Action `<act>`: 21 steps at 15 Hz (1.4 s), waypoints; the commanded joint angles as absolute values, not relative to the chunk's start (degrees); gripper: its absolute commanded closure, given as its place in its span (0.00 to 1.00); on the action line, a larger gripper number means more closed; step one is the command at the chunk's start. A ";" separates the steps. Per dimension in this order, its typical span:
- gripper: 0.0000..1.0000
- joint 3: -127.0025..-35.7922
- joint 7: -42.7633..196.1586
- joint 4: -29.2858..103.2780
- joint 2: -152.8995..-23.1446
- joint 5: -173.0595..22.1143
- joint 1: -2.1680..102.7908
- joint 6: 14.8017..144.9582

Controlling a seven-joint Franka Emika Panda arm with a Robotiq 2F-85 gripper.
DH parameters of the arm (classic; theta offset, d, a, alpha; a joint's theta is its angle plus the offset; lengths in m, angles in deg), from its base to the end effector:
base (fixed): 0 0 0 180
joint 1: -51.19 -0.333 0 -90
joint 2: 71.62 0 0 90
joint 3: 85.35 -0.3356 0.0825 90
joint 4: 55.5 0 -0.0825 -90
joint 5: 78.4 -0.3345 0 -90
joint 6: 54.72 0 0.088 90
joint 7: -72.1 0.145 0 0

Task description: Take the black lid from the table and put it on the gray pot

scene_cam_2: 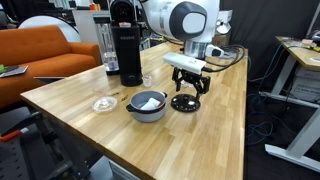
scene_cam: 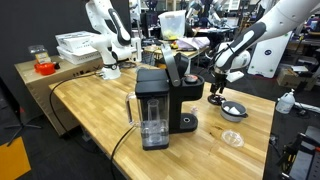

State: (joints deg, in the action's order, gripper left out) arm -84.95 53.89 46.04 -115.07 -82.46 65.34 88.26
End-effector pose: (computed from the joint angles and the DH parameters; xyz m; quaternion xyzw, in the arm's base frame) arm 0.6131 -0.1576 0.1453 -0.9997 -0.0042 0.0116 0.0226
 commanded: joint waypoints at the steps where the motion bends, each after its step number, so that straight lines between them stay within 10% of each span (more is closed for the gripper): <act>1: 0.00 -86.43 53.07 42.42 -116.69 -83.31 66.95 85.01; 17: 0.00 -86.01 53.18 40.78 -118.04 -83.21 66.82 79.74; 21: 0.30 -86.19 53.11 39.60 -118.48 -83.27 66.77 79.65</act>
State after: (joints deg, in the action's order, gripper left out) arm -85.13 53.90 42.08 -117.42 -82.47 65.72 81.67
